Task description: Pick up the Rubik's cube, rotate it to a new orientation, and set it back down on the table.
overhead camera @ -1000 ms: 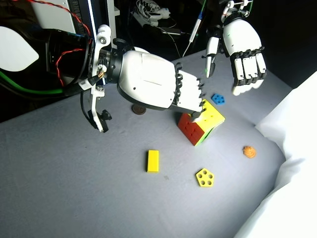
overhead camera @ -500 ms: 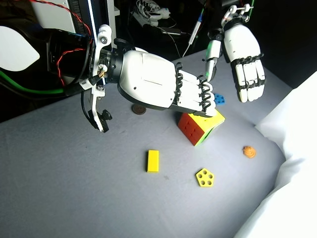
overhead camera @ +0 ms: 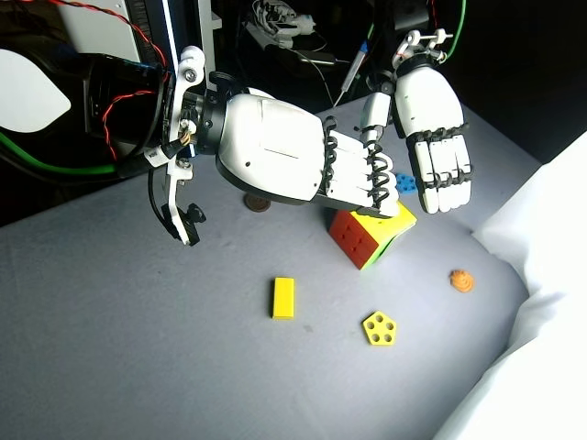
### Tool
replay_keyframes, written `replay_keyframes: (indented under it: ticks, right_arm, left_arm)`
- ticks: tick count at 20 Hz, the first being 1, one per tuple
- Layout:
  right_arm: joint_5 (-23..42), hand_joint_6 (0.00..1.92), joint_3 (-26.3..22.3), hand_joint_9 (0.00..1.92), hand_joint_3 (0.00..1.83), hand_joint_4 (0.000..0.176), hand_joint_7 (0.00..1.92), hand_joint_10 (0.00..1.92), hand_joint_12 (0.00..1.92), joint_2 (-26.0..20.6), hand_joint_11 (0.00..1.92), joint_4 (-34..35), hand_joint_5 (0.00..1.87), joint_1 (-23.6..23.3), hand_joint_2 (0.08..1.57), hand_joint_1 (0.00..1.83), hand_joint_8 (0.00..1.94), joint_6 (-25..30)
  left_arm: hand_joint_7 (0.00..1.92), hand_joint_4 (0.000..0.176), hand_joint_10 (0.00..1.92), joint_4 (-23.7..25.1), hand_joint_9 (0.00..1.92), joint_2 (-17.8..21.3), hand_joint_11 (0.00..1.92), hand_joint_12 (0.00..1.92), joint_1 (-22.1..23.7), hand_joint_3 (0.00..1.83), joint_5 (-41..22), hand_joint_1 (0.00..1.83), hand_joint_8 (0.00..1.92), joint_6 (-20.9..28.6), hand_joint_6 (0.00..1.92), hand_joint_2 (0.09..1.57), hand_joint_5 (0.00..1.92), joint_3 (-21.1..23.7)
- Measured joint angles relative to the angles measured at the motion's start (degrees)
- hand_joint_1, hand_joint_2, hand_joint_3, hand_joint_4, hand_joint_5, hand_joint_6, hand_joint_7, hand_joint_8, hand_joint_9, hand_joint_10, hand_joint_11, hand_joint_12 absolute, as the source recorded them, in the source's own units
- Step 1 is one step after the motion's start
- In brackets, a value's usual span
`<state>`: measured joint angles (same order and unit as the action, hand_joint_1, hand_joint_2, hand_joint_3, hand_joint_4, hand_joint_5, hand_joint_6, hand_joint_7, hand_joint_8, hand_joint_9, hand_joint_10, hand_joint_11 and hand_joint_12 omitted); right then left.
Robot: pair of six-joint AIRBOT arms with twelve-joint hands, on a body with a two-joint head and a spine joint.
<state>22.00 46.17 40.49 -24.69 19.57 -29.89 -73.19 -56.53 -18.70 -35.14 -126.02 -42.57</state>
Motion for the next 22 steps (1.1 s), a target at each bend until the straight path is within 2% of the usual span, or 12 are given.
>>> replay_keyframes:
  ticks: [1, 2, 4, 7, 9, 10, 13, 15, 17, 18, 19, 22]
  right_arm:
    - [0.0, 0.01, -0.02, 0.01, 0.0, 0.0, 0.05, 0.01, 0.0, -0.02, 0.0, -0.04, 0.02, 0.0, 1.31, 0.0, 0.02, 0.0]
    - [0.0, 0.0, -0.02, 0.01, 0.0, 0.0, 0.03, 0.0, 0.0, -0.02, 0.0, -0.22, 0.01, 0.0, 1.31, 0.0, 0.01, 0.0]
    - [-0.04, 0.0, -0.02, 0.0, 0.0, 0.0, 0.0, 0.0, 0.0, -0.02, 0.0, -0.46, 0.0, 0.0, 1.31, 0.0, 0.0, -0.02]
    - [0.0, 0.0, -0.24, 0.0, 0.0, 0.0, 0.0, 0.0, 0.0, 0.0, 0.0, -0.66, 0.0, 0.0, 1.31, 0.0, 0.0, 0.0]
    - [0.0, 0.0, -0.26, 0.0, 0.0, 0.0, 0.0, 0.0, 0.0, -0.02, 0.0, -0.85, 0.0, 0.0, 1.3, 0.0, 0.0, 0.0]
    - [-0.04, 0.0, -0.24, 0.0, 0.0, 0.0, 0.0, 0.0, 0.0, -0.02, 0.0, -0.85, 0.0, 0.0, 1.3, 0.0, 0.0, 0.0]
    - [-0.02, 0.01, -0.26, 0.01, 0.0, 0.0, 0.03, 0.0, 0.0, -0.02, 0.0, -0.87, 0.02, 0.0, 1.31, 0.0, 0.01, 0.0]
    - [0.0, 0.01, -0.26, 0.02, 0.0, 0.0, 0.05, 0.01, 0.0, -0.02, 0.0, -0.85, 0.02, 0.0, 1.31, 0.0, 0.02, 0.0]
    - [-0.02, 0.0, -0.26, 0.0, 0.0, 0.0, 0.01, 0.0, 0.0, -0.02, 0.0, -0.87, 0.0, 0.0, 1.31, 0.0, 0.0, 0.0]
    - [-0.02, 0.0, -0.24, 0.0, 0.0, 0.0, 0.0, 0.0, 0.0, -0.02, 0.0, -0.87, 0.0, 0.0, 1.31, 0.0, 0.0, -0.02]
    - [0.0, 0.0, -0.26, 0.0, 0.0, 0.0, 0.0, 0.0, 0.0, -0.02, 0.0, -0.85, 0.0, 0.0, 1.31, 0.0, 0.0, 0.0]
    - [-0.02, 0.0, -0.26, 0.0, 0.0, 0.0, 0.03, 0.0, 0.0, 0.0, 0.0, -0.87, 0.0, 0.0, 1.29, 0.0, 0.01, 0.0]
  left_arm:
    - [0.05, 0.0, 0.0, -0.02, 0.07, -0.37, 0.0, 0.37, -0.24, 0.0, -0.42, 0.6, 0.0, -0.13, 0.0, 1.14, 0.0, -0.11]
    - [0.05, 0.0, 0.0, -0.79, 0.08, -0.83, 0.0, 0.39, -0.59, 0.0, -0.48, 0.65, 0.0, -0.09, 0.0, 1.11, 0.0, -0.46]
    - [0.0, 0.0, 0.0, -1.29, 0.03, -2.25, 0.0, 0.3, -1.01, 0.0, -0.63, 0.81, 0.0, 0.0, 0.0, 1.04, 0.0, -1.33]
    - [0.0, 0.0, 0.0, -1.73, 0.03, -4.9, 0.0, 0.29, -1.01, 0.0, -1.07, 0.83, 0.0, 0.02, 0.0, 1.03, 0.0, -2.69]
    - [0.0, 0.0, 0.0, -2.27, 0.0, -6.45, 0.0, 0.13, -1.31, 0.0, -0.79, 1.01, 0.0, -0.02, 0.0, 0.98, 0.0, -3.56]
    - [0.0, 0.0, 0.0, -3.04, 0.0, -6.95, 0.0, 0.08, -1.36, 0.0, -0.66, 1.03, 0.0, -0.15, 0.0, 0.97, 0.0, -4.04]
    - [0.0, 0.0, 0.0, -7.5, 0.0, -7.28, 0.0, 0.24, -0.98, 0.01, -1.49, 1.0, 0.0, -4.28, 0.0, 0.96, 0.0, -4.17]
    - [0.0, 0.0, 0.0, -8.04, 0.0, -7.28, 0.0, 0.09, -0.98, 0.0, -2.27, 0.96, 0.0, -5.2, 0.0, 0.95, 0.0, -4.17]
    - [0.0, 0.0, 0.0, -8.9, 0.0, -7.28, 0.0, 0.14, -0.98, 0.0, -2.78, 0.89, 0.0, -5.81, 0.0, 0.97, 0.0, -4.17]
    - [0.0, 0.0, 0.0, -9.07, 0.0, -7.3, 0.0, 0.12, -0.98, 0.0, -2.91, 0.89, 0.0, -5.84, 0.0, 0.97, 0.0, -4.39]
    - [0.0, 0.0, 0.0, -9.09, 0.0, -7.5, 0.0, 0.03, -0.96, 0.01, -3.19, 0.9, 0.0, -5.95, 0.0, 0.98, 0.0, -4.74]
    - [0.0, 0.0, 0.0, -9.25, 0.0, -8.0, 0.01, 0.0, -0.81, 0.0, -3.61, 0.93, 0.0, -6.19, 0.0, 0.95, 0.0, -5.9]
